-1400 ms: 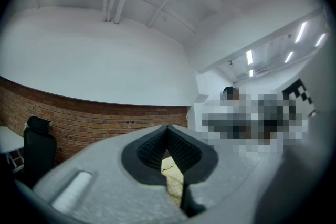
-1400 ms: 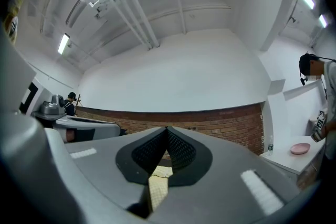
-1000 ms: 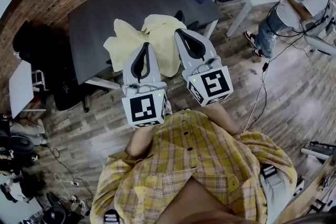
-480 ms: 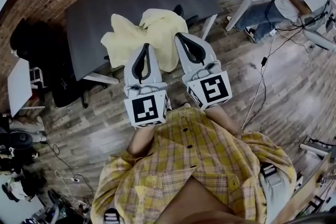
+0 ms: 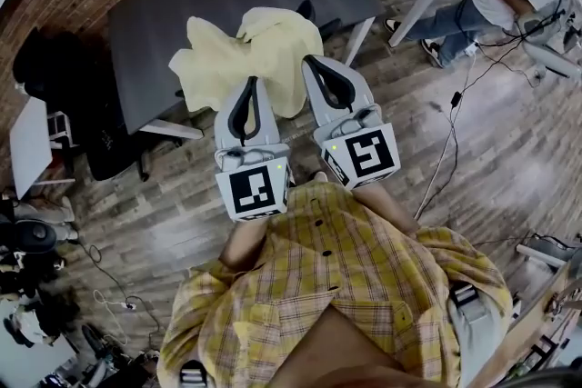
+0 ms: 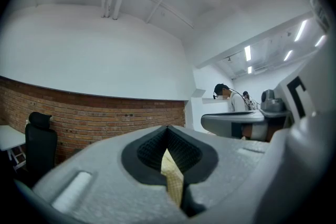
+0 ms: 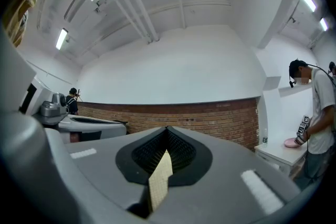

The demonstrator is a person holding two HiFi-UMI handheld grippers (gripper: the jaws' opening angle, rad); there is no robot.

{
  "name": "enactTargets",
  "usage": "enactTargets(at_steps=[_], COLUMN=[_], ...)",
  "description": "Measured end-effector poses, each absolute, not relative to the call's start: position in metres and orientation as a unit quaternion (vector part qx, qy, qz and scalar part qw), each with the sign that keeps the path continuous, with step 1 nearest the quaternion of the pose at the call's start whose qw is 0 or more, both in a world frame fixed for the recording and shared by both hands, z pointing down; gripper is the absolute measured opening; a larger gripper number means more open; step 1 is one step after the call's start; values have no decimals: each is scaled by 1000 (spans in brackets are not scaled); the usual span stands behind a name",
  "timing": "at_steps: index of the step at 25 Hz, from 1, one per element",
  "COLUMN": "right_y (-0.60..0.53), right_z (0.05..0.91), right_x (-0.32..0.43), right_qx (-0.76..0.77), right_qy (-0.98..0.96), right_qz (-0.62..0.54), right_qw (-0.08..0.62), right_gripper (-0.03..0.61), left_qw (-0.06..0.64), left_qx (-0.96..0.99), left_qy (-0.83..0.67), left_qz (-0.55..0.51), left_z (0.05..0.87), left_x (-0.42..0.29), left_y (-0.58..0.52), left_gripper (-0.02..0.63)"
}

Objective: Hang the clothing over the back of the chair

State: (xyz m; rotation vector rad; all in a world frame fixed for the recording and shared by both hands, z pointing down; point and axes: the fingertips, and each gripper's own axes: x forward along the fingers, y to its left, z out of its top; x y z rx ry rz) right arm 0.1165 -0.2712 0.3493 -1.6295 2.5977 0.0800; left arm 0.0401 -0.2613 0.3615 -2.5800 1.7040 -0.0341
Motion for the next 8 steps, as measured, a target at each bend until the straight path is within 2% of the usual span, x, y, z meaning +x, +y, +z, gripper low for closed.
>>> enactTargets(at_steps=[8], right_y=[-268], right_z=[353], right_x=[118], right_qx=[-527], right_qy=[849], right_qz=[27], right_qw=[38], right_gripper=[0], left_qw=[24], left_qx=[-833], left_qy=[553], left_qz=[-13], left_z=[367], left_x=[43], left_y=[-257], left_gripper=[-2])
